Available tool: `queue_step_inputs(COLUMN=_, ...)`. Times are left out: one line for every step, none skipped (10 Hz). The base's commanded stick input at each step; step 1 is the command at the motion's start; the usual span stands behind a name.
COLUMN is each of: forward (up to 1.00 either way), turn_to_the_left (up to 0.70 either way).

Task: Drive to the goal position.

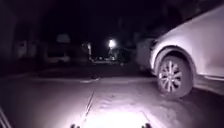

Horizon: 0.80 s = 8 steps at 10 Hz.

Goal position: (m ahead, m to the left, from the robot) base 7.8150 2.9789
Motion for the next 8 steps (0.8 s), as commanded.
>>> queue_step_inputs(forward=0.85, turn_to_the_left=0.00)
queue_step_inputs(forward=0.85, turn_to_the_left=0.00)
queue_step_inputs(forward=0.85, turn_to_the_left=0.00)
queue_step_inputs(forward=0.85, turn_to_the_left=0.00)
queue_step_inputs(forward=0.85, turn_to_the_left=0.00)
queue_step_inputs(forward=0.85, turn_to_the_left=0.00)
queue_step_inputs(forward=0.85, turn_to_the_left=0.00)
queue_step_inputs(forward=0.85, turn_to_the_left=0.00)
